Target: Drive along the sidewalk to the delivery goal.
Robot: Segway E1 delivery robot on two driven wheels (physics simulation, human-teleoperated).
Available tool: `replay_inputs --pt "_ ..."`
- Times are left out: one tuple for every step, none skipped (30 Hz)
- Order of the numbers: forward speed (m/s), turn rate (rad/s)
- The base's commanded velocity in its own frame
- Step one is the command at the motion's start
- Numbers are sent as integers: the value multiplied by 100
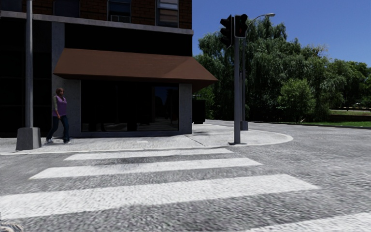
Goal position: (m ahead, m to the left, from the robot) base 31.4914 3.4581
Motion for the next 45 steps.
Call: replay_inputs --pt "200 0" --pt "200 0" --pt "200 0" --pt "200 0" --pt "200 0" --pt "200 0" --pt "200 0" --pt "200 0" --pt "200 -6" --pt "200 -13" --pt "200 -17" --pt "200 -17" --pt "200 -17" --pt "200 -18" --pt "200 -18" --pt "200 -18" --pt "200 -20" --pt "200 -21" --pt "200 -22" --pt "200 -23" --pt "200 -23" --pt "200 -24" --pt "200 -24" --pt "200 -24" --pt "200 -24" --pt "200 -24" --pt "200 -24" --pt "200 -24" --pt "200 -24" --pt "200 -24" --pt "200 -24" --pt "200 -24" --pt "200 -24" --pt "200 -24" --pt "200 -24" --pt "200 -24" --pt "200 -24" --pt "200 -24" --pt "200 -24" --pt "200 -24" --pt "200 -24" --pt "200 -24" --pt "200 -24" --pt "200 -23" --pt "200 -23"
